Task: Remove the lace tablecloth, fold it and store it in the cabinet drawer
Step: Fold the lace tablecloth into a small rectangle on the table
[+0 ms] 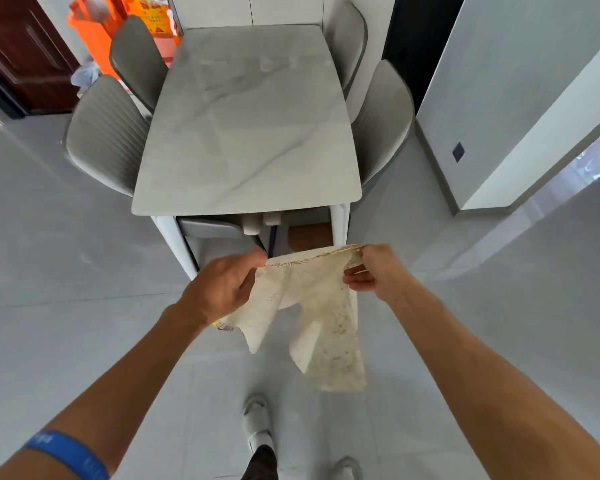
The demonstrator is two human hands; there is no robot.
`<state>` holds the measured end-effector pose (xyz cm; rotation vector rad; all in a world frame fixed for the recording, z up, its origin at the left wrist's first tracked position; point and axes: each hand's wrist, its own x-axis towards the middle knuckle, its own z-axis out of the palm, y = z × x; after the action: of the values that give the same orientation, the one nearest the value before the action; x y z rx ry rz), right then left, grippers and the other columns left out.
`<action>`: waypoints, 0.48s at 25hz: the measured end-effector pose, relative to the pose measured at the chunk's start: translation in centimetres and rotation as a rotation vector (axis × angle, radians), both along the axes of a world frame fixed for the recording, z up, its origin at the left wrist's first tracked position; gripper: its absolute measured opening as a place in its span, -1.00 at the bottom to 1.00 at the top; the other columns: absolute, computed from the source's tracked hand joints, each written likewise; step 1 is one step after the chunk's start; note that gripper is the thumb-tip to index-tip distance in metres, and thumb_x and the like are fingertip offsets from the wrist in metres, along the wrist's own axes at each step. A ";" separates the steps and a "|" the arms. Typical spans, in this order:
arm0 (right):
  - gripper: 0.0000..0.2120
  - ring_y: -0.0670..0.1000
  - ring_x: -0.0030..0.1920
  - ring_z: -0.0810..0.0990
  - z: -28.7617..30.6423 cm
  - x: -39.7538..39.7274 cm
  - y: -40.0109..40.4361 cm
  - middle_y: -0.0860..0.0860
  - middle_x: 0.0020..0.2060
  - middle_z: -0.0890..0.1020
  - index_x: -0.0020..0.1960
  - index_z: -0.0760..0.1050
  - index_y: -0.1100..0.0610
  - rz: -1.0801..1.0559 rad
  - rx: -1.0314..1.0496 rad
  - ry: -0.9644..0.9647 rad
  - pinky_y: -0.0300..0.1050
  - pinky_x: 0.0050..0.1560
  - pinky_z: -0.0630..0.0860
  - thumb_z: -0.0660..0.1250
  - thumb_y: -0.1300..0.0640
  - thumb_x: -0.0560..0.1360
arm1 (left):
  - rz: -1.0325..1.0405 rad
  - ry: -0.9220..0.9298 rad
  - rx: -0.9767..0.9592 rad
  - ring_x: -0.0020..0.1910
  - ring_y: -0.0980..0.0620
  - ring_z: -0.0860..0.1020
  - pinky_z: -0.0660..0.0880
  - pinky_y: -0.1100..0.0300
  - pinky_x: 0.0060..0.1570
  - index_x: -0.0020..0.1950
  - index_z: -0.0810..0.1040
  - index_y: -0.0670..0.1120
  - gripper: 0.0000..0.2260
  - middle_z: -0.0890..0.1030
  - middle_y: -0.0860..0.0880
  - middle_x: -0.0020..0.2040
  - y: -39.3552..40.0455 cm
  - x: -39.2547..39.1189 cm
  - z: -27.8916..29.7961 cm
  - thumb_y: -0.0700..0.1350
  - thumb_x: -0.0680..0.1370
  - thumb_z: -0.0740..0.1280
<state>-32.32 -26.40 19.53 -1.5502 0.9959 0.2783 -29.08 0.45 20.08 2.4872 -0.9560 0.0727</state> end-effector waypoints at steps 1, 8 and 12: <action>-0.70 0.03 -0.56 0.64 0.0 0.2 -0.1 0.14 -0.50 0.66 -0.11 0.52 0.25 0.046 -0.058 0.016 -0.19 -0.45 0.53 0.01 0.26 0.49 | -0.071 -0.057 -0.022 -0.46 0.08 0.38 0.38 0.23 -0.41 0.00 0.39 0.01 -0.66 0.50 0.08 -0.33 0.3 -0.8 -1.0 -0.37 0.43 0.38; -0.76 0.21 -0.44 0.70 0.9 0.3 0.1 0.20 -0.52 0.66 -0.17 0.44 0.25 0.124 -0.158 0.050 -0.03 -0.48 0.62 0.01 0.21 0.43 | -0.273 -0.067 0.084 -0.42 -0.09 0.60 0.57 0.22 -0.46 -0.09 0.61 -0.15 -0.64 0.69 -0.15 -0.04 -0.2 -4.7 -6.6 -0.45 0.21 0.54; -0.67 0.22 -0.39 0.72 1.9 0.0 0.0 0.23 -0.43 0.69 -0.09 0.56 0.28 0.109 -0.125 0.022 0.07 -0.38 0.67 0.05 0.23 0.37 | 0.089 0.198 0.195 -0.03 -0.10 0.62 0.58 0.08 -0.02 0.22 0.58 -0.16 -0.73 0.65 -0.11 0.17 -3.2 -5.6 -8.1 -0.15 0.54 0.36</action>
<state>-32.32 -26.39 21.42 -1.7217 0.9627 0.3144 -34.63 -2.79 11.98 2.6533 -0.8033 -0.2445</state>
